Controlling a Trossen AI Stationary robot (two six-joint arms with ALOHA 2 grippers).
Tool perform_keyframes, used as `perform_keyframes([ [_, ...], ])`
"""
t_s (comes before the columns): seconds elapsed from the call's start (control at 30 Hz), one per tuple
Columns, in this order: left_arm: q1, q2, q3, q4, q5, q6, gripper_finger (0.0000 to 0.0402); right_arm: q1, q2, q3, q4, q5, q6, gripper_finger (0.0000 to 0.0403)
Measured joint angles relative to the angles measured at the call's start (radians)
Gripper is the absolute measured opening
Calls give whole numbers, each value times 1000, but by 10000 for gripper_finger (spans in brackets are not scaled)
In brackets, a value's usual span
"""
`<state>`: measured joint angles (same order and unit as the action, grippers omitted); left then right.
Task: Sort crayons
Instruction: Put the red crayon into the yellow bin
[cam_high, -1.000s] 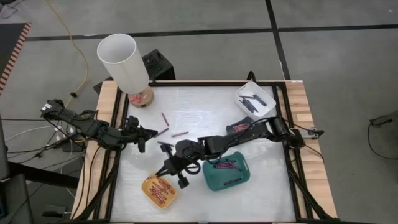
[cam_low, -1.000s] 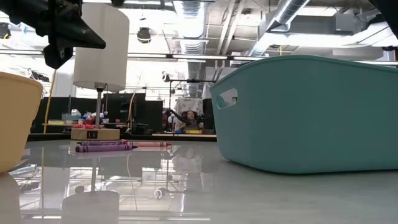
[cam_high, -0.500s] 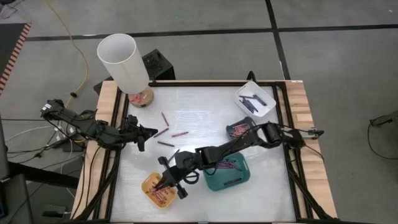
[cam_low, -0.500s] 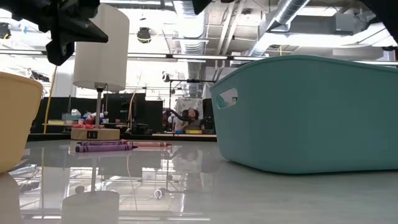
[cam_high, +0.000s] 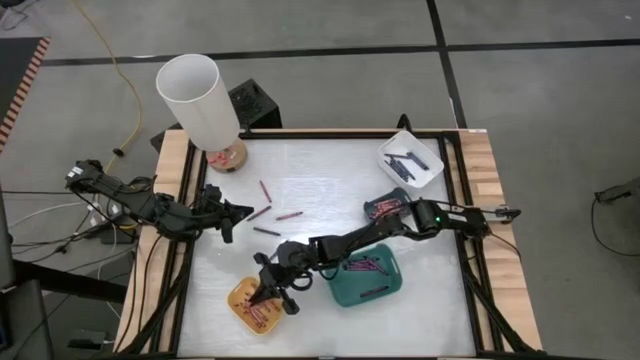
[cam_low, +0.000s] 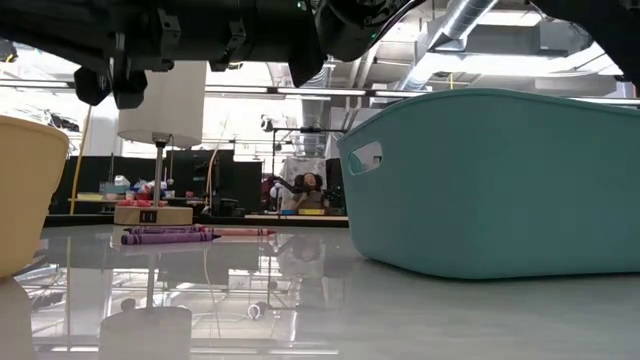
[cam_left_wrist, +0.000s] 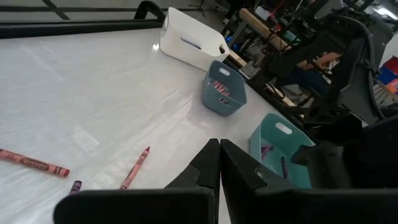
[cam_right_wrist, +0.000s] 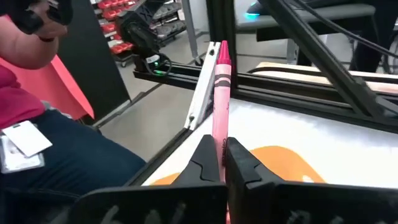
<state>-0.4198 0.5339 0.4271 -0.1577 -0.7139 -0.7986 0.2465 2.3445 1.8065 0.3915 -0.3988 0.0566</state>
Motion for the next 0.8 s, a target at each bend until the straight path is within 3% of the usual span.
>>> perform_keyframes([
  [0.4,0,0,0,0,-9,-2,0,1,0,1,-40,1,-12,3],
  [0.8,0,0,0,0,-92,-3,0,0,0,1,-43,2,-12,3],
])
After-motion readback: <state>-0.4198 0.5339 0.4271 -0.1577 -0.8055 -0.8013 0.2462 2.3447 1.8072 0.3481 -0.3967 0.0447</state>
